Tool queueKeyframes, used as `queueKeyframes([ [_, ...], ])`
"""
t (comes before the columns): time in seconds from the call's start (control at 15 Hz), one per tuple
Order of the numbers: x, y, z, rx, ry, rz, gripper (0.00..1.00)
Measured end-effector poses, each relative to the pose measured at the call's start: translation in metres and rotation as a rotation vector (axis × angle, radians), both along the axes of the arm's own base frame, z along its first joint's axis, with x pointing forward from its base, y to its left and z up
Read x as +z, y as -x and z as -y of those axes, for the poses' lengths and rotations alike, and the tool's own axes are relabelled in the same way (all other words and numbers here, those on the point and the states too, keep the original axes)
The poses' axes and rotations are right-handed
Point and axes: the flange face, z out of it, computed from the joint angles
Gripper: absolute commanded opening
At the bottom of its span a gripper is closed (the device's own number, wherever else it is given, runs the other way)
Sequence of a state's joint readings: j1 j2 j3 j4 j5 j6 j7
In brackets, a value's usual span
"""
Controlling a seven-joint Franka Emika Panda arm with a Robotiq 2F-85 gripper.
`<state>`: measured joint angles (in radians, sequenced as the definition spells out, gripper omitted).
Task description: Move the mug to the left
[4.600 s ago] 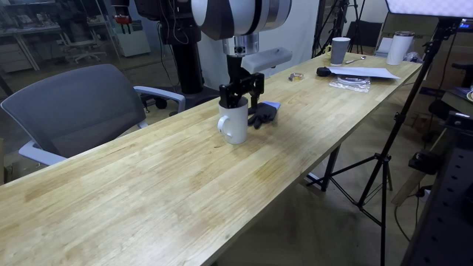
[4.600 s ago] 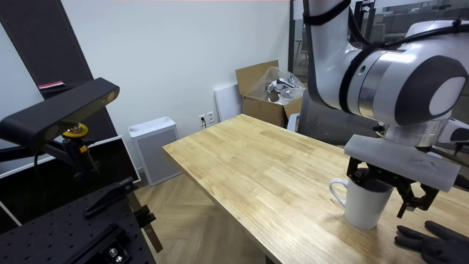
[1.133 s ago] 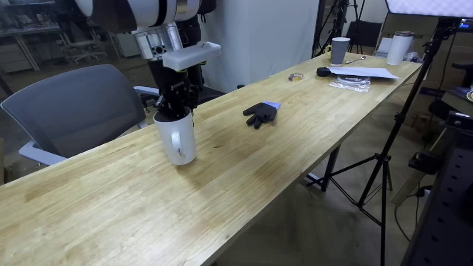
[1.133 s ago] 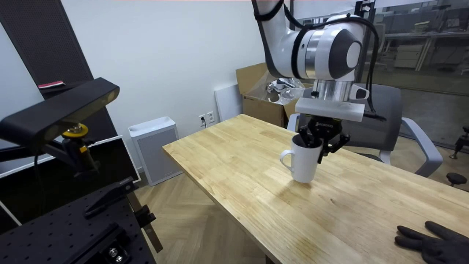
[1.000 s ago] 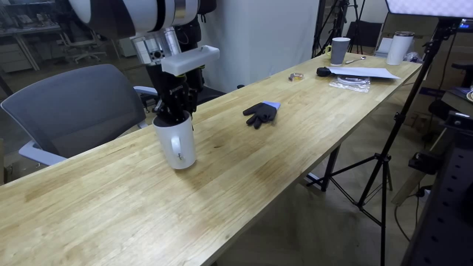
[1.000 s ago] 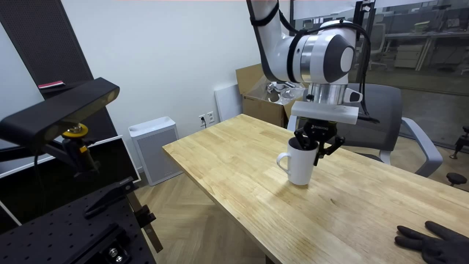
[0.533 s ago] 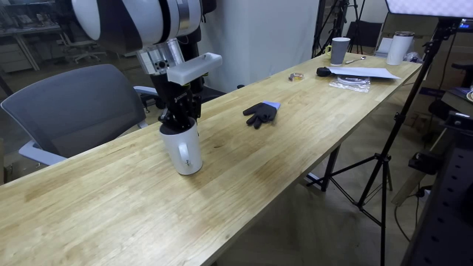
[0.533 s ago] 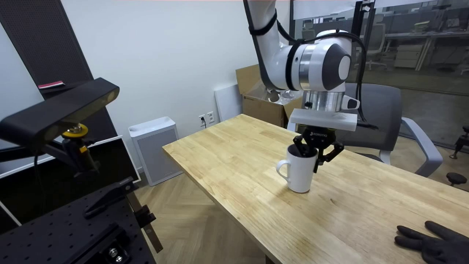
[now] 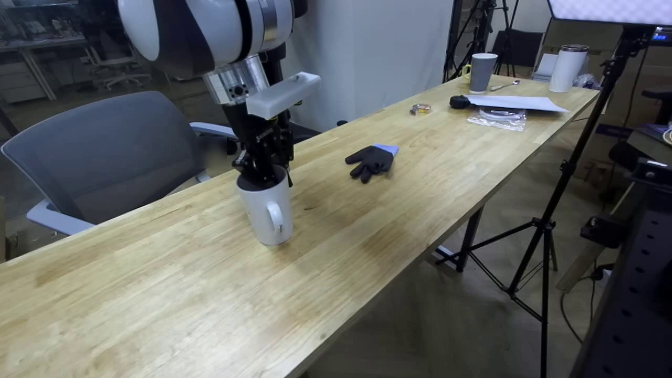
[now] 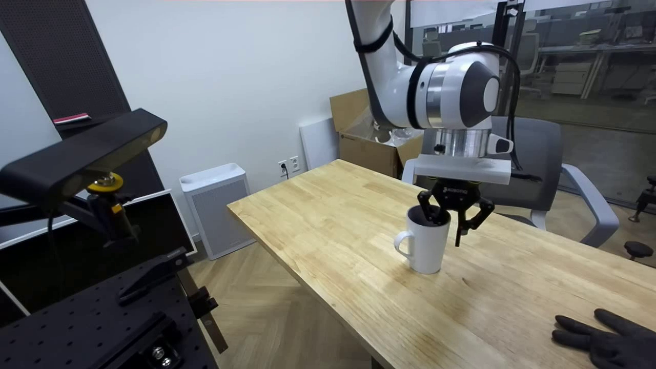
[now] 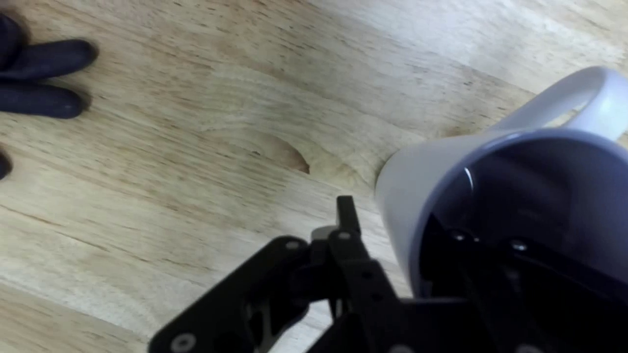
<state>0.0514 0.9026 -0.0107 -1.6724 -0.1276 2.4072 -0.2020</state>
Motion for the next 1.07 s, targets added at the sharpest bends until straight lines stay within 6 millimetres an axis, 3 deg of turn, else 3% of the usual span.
queueKeyframes([
  [0.4,0.007,-0.008,0.008,-0.017,0.023,0.016,0.99],
  [0.73,0.038,-0.033,0.016,-0.043,0.04,0.042,1.0],
  [1.07,0.112,-0.067,0.029,-0.087,0.05,0.086,1.0],
])
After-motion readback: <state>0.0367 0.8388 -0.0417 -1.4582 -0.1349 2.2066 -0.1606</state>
